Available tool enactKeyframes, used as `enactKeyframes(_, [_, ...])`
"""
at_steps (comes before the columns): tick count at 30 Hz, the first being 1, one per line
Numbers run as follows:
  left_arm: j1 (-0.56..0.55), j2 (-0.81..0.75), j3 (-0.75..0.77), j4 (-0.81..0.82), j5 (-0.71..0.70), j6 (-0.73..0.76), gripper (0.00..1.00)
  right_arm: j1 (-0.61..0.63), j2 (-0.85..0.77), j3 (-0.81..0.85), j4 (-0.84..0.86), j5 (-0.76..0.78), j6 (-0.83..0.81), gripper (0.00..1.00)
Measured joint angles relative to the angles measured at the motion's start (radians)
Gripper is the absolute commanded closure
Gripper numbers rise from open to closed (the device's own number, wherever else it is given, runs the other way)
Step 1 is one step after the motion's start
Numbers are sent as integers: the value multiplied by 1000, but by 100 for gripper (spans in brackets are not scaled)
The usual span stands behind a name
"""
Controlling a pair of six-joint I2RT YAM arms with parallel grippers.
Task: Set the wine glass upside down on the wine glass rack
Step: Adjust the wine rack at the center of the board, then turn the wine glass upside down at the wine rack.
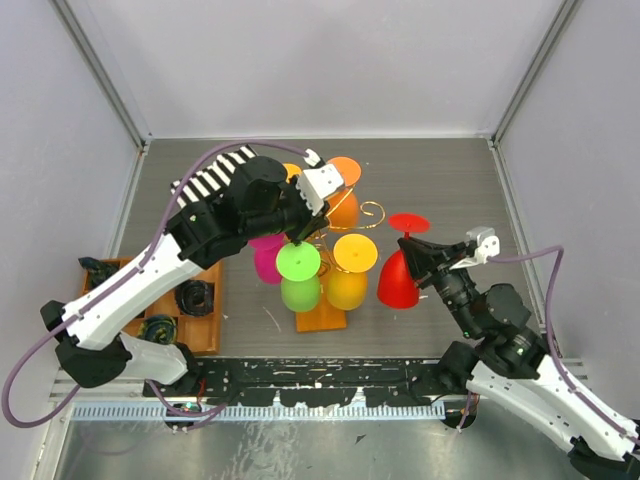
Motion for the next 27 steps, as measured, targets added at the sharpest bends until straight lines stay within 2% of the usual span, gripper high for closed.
enactKeyframes(6, [0,-19,-30,29,8,11,98,0,-10,-167,294,-10,-152,99])
enactKeyframes(12, [6,-44,-57,45,18,15,99,0,35,-249,530,13,-280,100])
enactKeyframes(22, [8,-82,-87,55,31,15,100,-10,266,-266,790,22,-430,99])
enactKeyframes(27, [9,-82,-90,61,34,15,100,-125,354,-266,869,-60,-435,99])
